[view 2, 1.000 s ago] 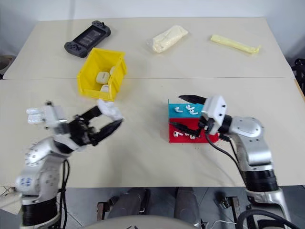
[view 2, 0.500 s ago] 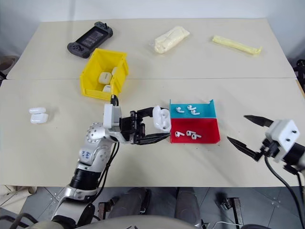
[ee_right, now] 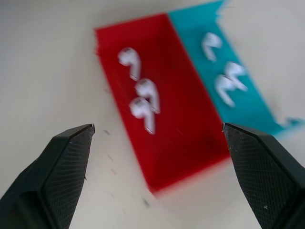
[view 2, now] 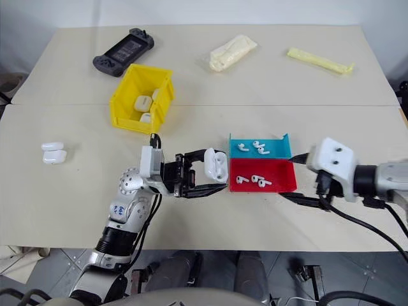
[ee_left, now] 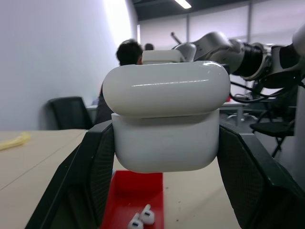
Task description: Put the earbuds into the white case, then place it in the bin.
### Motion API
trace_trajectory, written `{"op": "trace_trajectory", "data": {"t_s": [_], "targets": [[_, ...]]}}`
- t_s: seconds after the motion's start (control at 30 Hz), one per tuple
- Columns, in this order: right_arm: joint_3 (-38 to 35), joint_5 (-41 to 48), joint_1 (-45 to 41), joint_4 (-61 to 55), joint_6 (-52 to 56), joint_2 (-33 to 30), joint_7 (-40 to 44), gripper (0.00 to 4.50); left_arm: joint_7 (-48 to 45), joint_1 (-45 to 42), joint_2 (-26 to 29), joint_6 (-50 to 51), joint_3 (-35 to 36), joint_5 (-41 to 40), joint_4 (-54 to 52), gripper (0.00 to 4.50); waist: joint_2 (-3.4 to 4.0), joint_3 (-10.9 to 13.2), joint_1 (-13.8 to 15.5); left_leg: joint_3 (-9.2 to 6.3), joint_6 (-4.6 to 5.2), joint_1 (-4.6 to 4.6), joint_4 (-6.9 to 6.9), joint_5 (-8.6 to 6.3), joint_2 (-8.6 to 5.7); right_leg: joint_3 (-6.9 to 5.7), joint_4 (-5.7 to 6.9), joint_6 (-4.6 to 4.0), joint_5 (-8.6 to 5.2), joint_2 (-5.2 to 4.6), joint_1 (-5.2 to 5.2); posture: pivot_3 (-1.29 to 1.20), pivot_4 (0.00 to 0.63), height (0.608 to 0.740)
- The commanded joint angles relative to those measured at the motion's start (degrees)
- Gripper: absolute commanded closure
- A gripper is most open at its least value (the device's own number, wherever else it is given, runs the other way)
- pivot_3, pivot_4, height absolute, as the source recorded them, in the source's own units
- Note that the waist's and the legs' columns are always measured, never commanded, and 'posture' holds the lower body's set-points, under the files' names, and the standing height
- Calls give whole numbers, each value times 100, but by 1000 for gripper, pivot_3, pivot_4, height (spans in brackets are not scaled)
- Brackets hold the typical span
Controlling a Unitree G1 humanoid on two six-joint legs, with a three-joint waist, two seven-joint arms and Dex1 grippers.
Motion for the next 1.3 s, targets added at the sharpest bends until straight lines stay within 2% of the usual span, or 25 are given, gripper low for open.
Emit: {"op": "trace_trajectory", "data": {"t_s": [0.03,0.17,0.33,0.53,0.87,1.3], "targets": [[590,-74,-425,-369,680,-258,-83,0,212,105,51,-32,-8,3,-456,1690,-1,1,60,-3,1,-1,0,0,1,-2,-5,0,0,0,2,0,150,740],[1496,-479,-1111,-451,1007,-97,-291,0,464,318,117,-17,-24,67,-674,1690,-1,1,66,5,7,-4,0,-4,0,-1,-15,5,4,0,0,0,150,740],[2115,-849,-1570,-495,1165,86,-399,0,612,456,165,-47,-84,104,-819,1690,-1,1,69,8,7,-4,-1,-4,1,-1,-14,6,4,0,-2,0,150,740],[2598,-1387,-1764,-498,866,46,-257,1980,711,399,183,-104,-82,100,-743,1690,-1,1,56,10,7,-4,-1,-5,0,0,-14,7,5,0,-3,0,150,740],[2897,-2013,-1973,-267,562,245,-117,1980,796,326,127,-122,-148,123,-695,1690,-2,1,53,12,7,-4,-1,-5,0,0,-14,7,5,0,-4,0,150,740],[3075,-2323,-2143,-14,604,620,36,1980,900,382,241,-97,-121,121,-782,1690,-1,1,48,12,7,-3,-2,-5,0,1,-14,7,5,0,-4,0,150,740]]}}
